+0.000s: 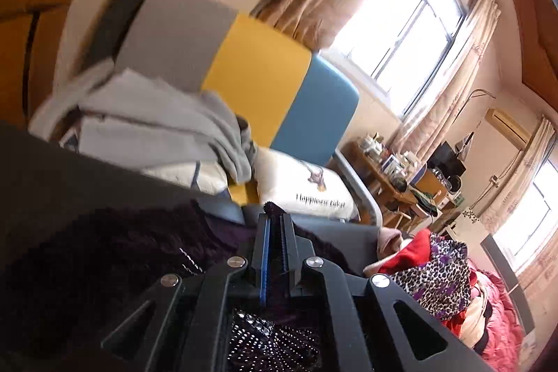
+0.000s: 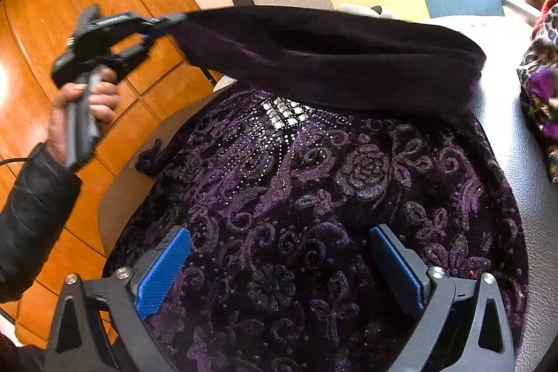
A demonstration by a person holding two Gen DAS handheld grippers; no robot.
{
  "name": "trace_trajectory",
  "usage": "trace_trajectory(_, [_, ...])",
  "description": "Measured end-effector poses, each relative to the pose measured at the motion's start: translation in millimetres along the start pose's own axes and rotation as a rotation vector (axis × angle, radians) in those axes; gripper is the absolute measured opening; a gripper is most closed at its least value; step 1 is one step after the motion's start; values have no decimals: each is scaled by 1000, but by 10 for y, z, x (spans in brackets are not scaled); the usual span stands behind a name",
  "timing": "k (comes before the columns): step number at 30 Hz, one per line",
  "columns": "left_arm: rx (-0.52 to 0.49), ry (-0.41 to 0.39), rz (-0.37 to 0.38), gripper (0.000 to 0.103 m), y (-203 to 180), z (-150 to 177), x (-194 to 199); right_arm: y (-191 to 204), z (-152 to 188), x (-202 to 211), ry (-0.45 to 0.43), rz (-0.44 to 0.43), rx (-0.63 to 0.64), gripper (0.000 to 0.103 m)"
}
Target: Fold clothes
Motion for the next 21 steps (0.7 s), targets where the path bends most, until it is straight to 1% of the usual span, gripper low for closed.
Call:
trace_trajectory(2, [-43,-46,-79,4,80,-80,131,-4,3,-5,2,1,2,103])
trace_trajectory(3, [-19,-55,-98,4,194,-99,165,-8,6,-7,3,3,4,103])
trace_trajectory(6, [78,-73,-163,4,595,-127,257,-7,3,-14,5,7,7,103])
trace_trajectory(7, [124,-83,-172,4,739,-135,294,-14,3,-11,4,5,5,103])
trace_trajectory(8, [190,-84,-161,4,888,-147,331,-20,3,-7,3,2,3,103])
trace_trajectory(9, [228,-84,-155,4,971,-150,329,-26,2,-5,1,-1,1,103])
trace_trajectory(11, [272,-67,-175,4,1160,-165,283,-38,1,-4,-1,-7,-4,103])
trace_trajectory(12, [261,-33,-187,4,1197,-138,202,-42,1,-4,-1,-9,-5,103])
trace_trajectory(14, [192,43,-233,4,1201,-33,20,-51,-9,-5,15,-13,-6,103])
trace_trajectory(15, [168,62,-244,4,1191,-4,-23,-64,-33,-5,34,-11,-11,103])
trace_trajectory(16, [152,75,-240,4,1165,10,-78,-78,-60,-6,54,-8,-16,103])
trace_trajectory(17, [149,82,-226,4,1151,3,-103,-127,-132,25,53,30,-9,103])
trace_trajectory(19, [156,77,-175,4,1069,-32,-94,-353,-388,121,4,112,-12,103])
trace_trajectory(21, [189,70,-84,4,981,-74,-23,-586,-650,227,-46,193,-17,101])
Point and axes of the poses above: each gripper's, at about its wrist camera, not at the fingertips, and x roughly against the way its jaws point, y to its left, z to its underside, the point moved 10 cm from there along -x, roughly the way its jaws point, and after that the axes turned 15 degrees about x, right-handed, at the moved point
